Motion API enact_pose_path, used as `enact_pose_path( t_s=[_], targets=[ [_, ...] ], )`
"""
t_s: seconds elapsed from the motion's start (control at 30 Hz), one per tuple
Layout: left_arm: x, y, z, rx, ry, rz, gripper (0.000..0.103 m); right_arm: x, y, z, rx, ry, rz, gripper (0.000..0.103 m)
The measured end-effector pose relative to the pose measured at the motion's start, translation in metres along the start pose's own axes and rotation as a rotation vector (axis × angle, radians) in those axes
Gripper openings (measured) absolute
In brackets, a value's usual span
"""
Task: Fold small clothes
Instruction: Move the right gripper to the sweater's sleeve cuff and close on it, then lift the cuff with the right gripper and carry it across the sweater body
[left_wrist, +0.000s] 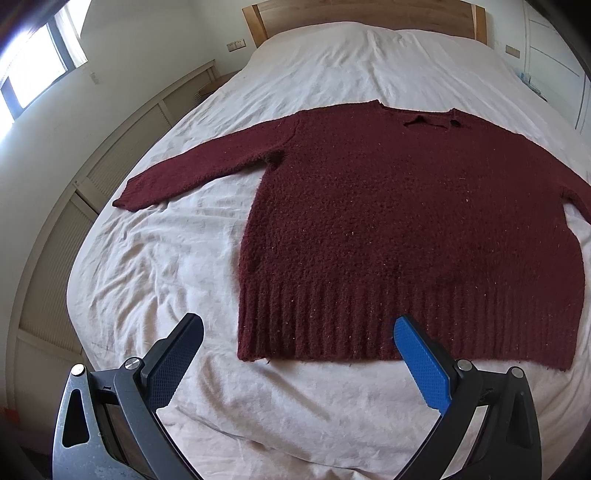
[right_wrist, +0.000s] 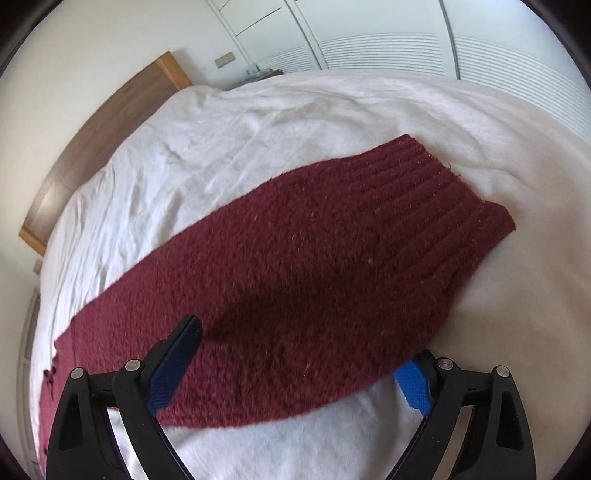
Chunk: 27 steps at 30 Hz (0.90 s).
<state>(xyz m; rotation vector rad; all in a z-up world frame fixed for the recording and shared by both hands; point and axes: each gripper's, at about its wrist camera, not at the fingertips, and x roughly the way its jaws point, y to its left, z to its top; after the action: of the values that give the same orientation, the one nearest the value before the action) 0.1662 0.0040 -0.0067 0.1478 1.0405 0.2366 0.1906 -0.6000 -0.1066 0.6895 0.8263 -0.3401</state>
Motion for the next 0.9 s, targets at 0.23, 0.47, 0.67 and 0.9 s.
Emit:
enact_pose_path(
  t_s=[0.23, 0.47, 0.67, 0.9],
  targets=[
    [0.006, -0.008, 0.001, 0.018, 0.018, -0.001, 0.102, 0.004, -0.029, 0.021, 0.16, -0.034, 0.083, 0.072],
    [0.009, -0.01, 0.002, 0.018, 0.03, -0.005, 0.102, 0.003, -0.049, 0.035, 0.256, -0.036, 0.101, 0.044],
    [0.013, -0.011, 0.001, 0.02, 0.039, -0.013, 0.102, -0.001, -0.06, 0.035, 0.27, -0.028, 0.116, 0.015],
    [0.013, -0.006, 0.001, -0.002, 0.033, -0.025, 0.102, -0.006, -0.055, 0.039, 0.3, -0.033, 0.156, 0.008]
  ],
)
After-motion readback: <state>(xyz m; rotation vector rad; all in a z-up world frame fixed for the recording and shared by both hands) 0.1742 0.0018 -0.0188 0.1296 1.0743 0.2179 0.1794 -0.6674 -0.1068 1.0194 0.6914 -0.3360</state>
